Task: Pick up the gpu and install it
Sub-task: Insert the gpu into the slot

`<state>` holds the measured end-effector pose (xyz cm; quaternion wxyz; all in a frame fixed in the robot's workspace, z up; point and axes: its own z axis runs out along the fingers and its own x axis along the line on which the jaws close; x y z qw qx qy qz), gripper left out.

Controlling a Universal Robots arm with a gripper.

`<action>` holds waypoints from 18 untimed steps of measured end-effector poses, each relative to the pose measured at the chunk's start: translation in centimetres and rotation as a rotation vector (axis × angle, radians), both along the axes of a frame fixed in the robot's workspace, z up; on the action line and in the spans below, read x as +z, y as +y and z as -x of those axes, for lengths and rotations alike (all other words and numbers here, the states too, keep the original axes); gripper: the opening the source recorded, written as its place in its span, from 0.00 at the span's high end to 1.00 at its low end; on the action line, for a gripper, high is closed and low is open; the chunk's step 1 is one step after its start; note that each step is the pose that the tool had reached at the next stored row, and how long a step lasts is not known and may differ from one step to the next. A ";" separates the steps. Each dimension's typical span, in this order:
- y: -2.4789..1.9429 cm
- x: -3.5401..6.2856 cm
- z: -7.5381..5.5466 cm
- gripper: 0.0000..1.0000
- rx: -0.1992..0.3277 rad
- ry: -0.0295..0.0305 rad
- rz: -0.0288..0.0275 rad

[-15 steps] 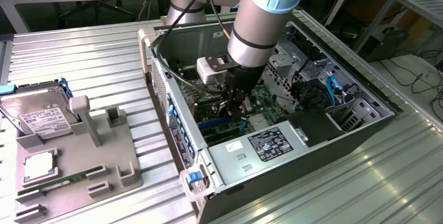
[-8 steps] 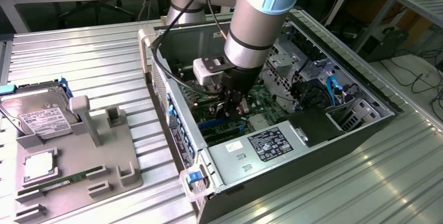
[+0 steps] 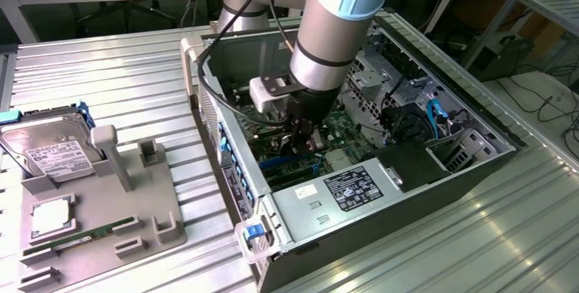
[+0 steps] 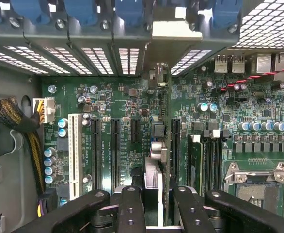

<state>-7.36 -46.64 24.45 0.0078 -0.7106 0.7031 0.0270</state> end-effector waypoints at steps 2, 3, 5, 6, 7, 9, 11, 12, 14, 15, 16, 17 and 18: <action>0.00 -0.01 0.1 0.72 0.000 0.0000 0.0000; 0.00 -0.01 0.1 0.72 0.000 0.0001 0.0001; 0.00 -0.03 0.2 0.72 0.000 0.0001 0.0001; 0.00 -0.04 0.2 0.72 0.000 0.0000 0.0001; 0.00 -0.06 0.3 0.72 0.000 0.0000 0.0001; -0.01 -0.09 0.3 0.72 0.000 0.0001 0.0003; 0.03 -0.20 0.3 0.72 0.000 0.0001 0.0001; 0.07 -0.25 0.3 0.72 0.000 0.0000 0.0001; 0.24 -0.29 0.3 0.72 0.000 0.0000 0.0001; 0.31 -0.31 0.3 0.72 0.000 0.0001 0.0001; 0.37 -0.33 0.3 0.72 0.000 0.0000 0.0000; 0.38 -0.35 0.3 0.72 0.000 0.0000 -0.0001; 0.39 -0.36 0.3 0.72 0.000 0.0000 0.0000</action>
